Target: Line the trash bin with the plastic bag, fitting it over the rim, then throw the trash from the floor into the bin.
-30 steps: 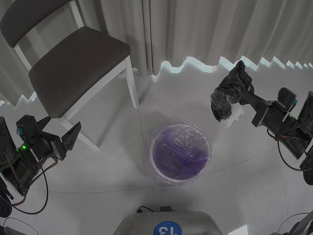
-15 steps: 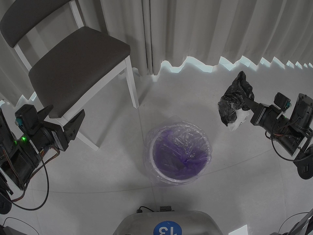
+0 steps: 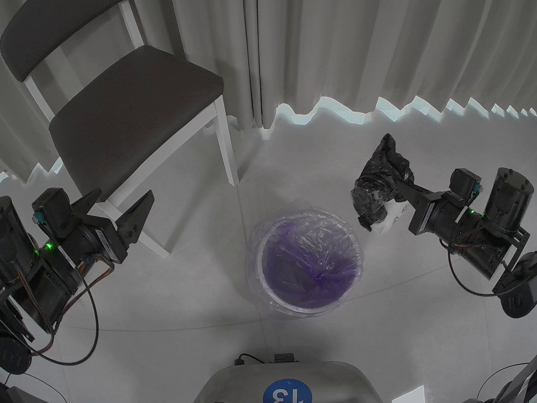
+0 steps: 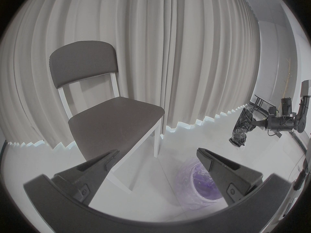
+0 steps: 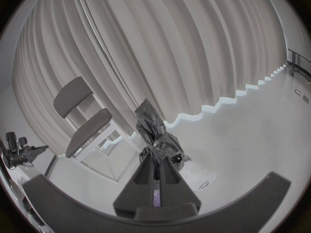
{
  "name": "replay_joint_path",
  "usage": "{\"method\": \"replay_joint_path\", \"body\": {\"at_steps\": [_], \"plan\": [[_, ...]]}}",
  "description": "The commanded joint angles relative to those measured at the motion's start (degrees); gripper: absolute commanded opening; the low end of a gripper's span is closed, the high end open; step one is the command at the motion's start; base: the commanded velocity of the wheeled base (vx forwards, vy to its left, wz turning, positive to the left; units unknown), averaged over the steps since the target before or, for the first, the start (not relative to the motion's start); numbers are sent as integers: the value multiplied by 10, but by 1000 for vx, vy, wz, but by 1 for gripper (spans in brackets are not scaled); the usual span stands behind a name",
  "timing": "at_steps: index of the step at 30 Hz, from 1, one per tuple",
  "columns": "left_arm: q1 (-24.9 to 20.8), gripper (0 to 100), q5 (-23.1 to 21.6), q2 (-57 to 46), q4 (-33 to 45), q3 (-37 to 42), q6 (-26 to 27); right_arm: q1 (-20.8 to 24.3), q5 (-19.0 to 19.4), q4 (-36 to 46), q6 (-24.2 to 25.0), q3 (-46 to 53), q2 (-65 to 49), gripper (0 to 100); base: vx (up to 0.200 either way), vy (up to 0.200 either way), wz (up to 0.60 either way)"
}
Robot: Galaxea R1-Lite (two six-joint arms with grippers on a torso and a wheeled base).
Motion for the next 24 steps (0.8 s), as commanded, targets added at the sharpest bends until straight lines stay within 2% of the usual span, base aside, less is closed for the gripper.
{"method": "replay_joint_path", "body": {"at_steps": [1,5,11,20,24], "plan": [[-23,100,5,51,-42,22,-10,50,-25,-3,-12,-4,22,0,0,0,0],[-22,100,5,83,-89,30,-12,80,-40,-4,-14,-2,47,0,0,0,0],[-4,100,4,86,-117,55,-12,95,-44,-21,-13,5,77,0,0,0,0],[-7,100,5,85,-120,52,-11,120,-49,-175,-6,31,179,0,0,0,0],[-2,100,4,87,-120,52,-15,138,-84,-208,-13,23,220,0,0,0,0]]}}
